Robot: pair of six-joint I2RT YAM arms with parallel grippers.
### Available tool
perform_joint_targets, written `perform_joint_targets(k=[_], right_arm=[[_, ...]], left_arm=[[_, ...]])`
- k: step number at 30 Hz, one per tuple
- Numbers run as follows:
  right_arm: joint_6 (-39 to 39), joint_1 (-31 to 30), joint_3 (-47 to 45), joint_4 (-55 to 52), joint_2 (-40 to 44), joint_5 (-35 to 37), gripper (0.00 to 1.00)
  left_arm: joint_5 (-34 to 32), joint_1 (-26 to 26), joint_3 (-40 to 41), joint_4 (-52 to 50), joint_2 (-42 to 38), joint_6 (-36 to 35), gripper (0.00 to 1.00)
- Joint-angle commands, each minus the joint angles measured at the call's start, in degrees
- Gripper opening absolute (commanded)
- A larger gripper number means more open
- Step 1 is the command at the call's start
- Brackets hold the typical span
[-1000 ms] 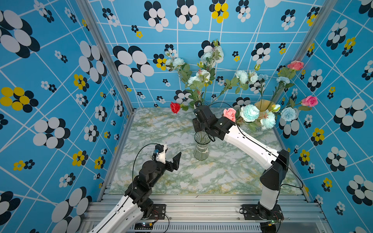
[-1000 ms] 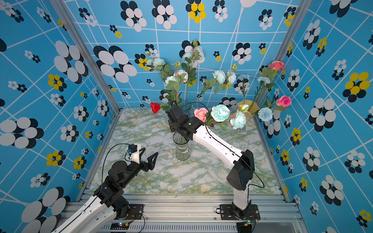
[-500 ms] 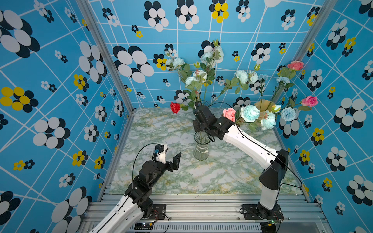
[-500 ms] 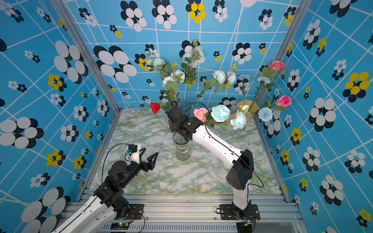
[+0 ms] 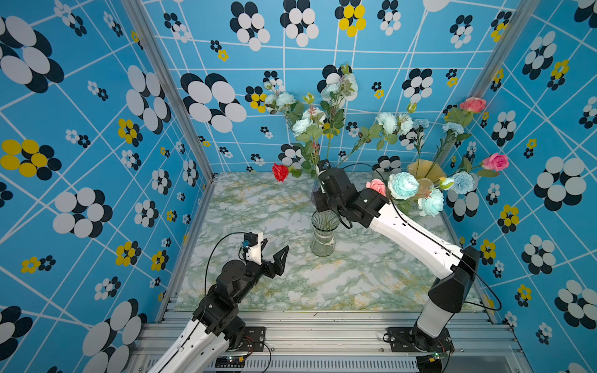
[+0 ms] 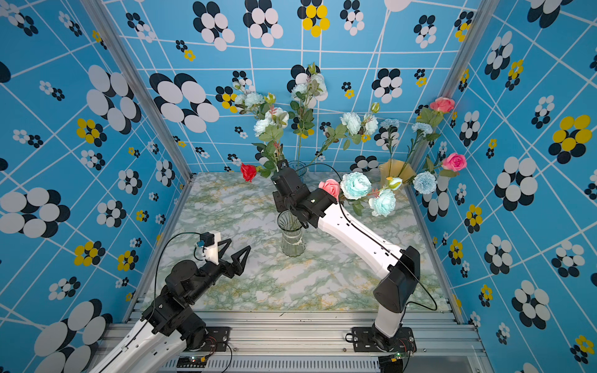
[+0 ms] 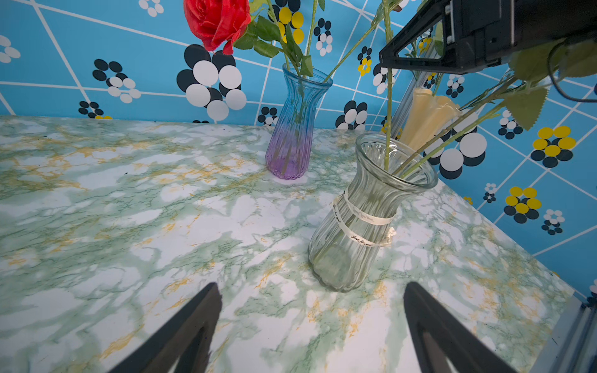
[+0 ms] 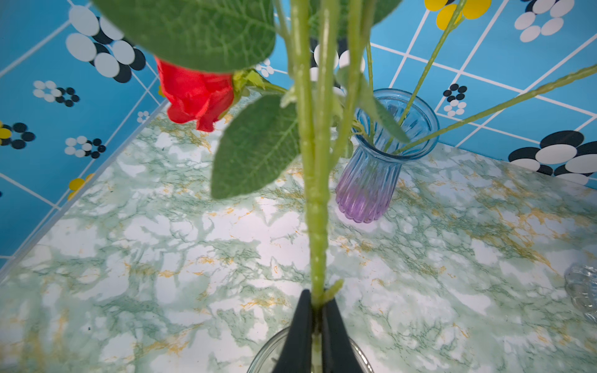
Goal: Pick out blue flowers from the vase
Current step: Pick up the flower from the vase.
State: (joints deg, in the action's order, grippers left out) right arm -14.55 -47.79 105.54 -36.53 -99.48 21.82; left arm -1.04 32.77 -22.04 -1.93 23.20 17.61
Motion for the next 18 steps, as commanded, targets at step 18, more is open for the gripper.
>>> perform_joint_targets(k=[18], right_arm=[[6.1, 0.2, 11.6, 1.3, 6.4, -7.5, 0.05]], left_arm=[[6.8, 0.1, -23.1, -18.7, 7.1, 6.0, 1.00]])
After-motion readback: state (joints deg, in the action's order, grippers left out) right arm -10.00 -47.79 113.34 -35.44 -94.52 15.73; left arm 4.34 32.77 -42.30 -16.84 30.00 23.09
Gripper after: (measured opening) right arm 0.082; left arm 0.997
